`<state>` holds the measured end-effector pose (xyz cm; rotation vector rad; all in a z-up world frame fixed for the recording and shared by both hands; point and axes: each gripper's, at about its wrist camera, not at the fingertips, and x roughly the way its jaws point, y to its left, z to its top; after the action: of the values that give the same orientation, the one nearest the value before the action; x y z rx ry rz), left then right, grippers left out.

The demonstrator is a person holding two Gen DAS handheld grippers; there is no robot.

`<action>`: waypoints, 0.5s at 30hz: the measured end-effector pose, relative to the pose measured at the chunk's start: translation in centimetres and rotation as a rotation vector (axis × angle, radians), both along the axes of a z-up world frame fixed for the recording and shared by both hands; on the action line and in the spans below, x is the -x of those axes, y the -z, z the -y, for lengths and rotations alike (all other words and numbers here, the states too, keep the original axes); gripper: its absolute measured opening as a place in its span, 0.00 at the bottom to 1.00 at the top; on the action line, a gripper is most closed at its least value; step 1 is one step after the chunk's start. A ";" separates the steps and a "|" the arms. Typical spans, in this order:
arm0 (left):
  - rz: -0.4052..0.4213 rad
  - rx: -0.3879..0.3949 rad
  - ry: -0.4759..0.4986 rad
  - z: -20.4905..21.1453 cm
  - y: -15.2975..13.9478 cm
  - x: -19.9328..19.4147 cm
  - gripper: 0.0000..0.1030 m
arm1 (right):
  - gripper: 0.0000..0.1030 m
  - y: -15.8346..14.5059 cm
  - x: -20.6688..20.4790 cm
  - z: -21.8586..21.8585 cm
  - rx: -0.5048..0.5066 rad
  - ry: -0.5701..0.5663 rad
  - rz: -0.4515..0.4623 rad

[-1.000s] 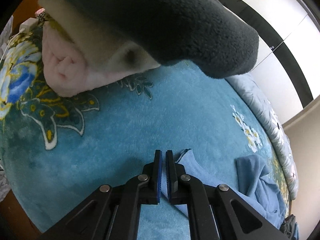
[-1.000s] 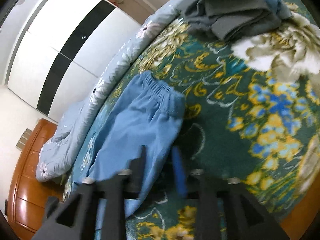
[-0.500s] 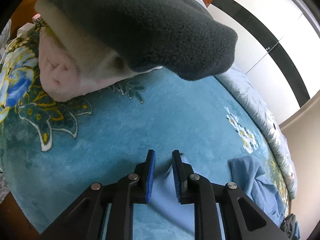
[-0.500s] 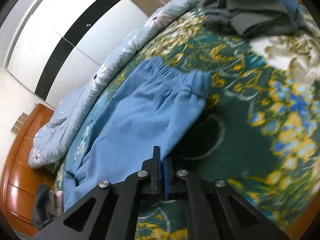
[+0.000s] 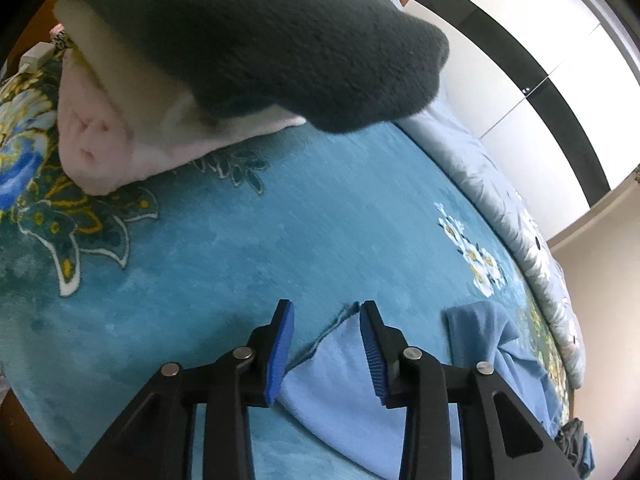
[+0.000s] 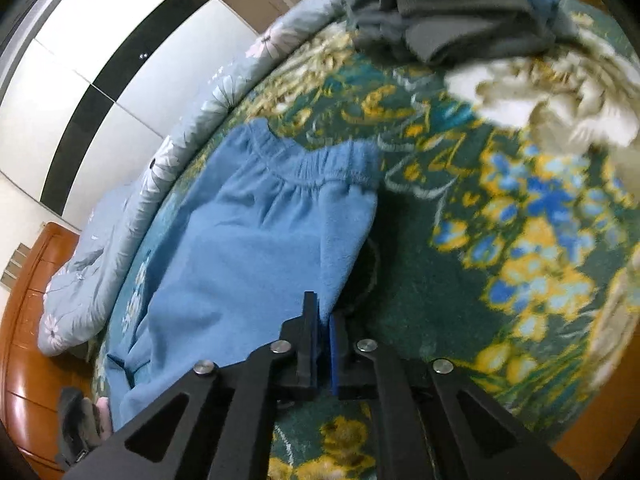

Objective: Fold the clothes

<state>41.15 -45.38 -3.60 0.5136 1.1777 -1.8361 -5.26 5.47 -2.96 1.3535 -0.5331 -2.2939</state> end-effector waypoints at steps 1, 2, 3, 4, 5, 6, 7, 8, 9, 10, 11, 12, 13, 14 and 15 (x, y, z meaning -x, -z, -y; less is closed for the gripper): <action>-0.002 -0.001 0.008 -0.1 0.0 0.2 0.39 | 0.21 -0.7 -0.4 -0.5 -0.024 0.033 -0.031; -0.001 0.002 0.022 -0.1 -0.1 0.5 0.41 | 0.34 -1.5 -0.8 -1.0 -0.040 0.075 -0.070; 0.000 0.005 0.036 -0.2 -0.1 0.9 0.44 | 0.38 -2.3 -1.3 -1.5 -0.057 0.116 -0.108; 0.001 0.008 0.051 -0.3 -0.2 1.2 0.45 | 0.41 -3.2 -1.7 -1.8 -0.072 0.154 -0.149; 0.004 0.012 0.071 -0.4 -0.3 1.8 0.47 | 0.41 -3.9 -2.0 -1.7 -0.078 0.172 -0.185; 0.006 0.017 0.093 -0.6 -0.3 2.3 0.49 | 0.42 -4.4 -2.0 -1.0 -0.074 0.151 -0.204; 0.004 0.026 0.131 -0.9 -0.5 3.2 0.50 | 0.45 -4.8 -2.0 0.4 -0.070 0.101 -0.223; 0.003 0.033 0.162 -1.1 -0.6 4.0 0.52 | 0.51 -5.2 -2.0 1.7 -0.065 0.051 -0.242; 0.009 0.045 0.198 -1.4 -0.7 4.8 0.54 | 0.53 -5.5 -1.9 3.3 -0.063 -0.006 -0.261; 0.014 0.056 0.233 -1.7 -0.9 5.7 0.55 | 0.55 -5.7 -2.0 5.6 -0.063 -0.077 -0.279; 0.020 0.061 0.261 -1.8 -1.0 6.5 0.57 | 0.58 -5.7 -2.0 7.6 -0.064 -0.139 -0.291; 0.025 0.065 0.291 -2.0 -1.2 7.3 0.58 | 0.59 -5.7 -2.1 9.6 -0.063 -0.201 -0.300; 0.022 0.059 0.330 -2.1 -1.4 8.4 0.58 | 0.60 -5.7 -2.1 11.7 -0.057 -0.257 -0.305; 0.019 0.057 0.355 -2.2 -1.5 9.2 0.59 | 0.60 -5.7 -2.2 13.8 -0.046 -0.306 -0.310; 0.025 0.059 0.392 -2.5 -1.6 10.3 0.60 | 0.60 -5.7 -2.2 15.7 -0.035 -0.351 -0.317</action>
<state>30.84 -42.91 -1.97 0.7748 1.0554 -2.1800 -3.02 -10.27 2.75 0.9767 -0.1401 -2.1689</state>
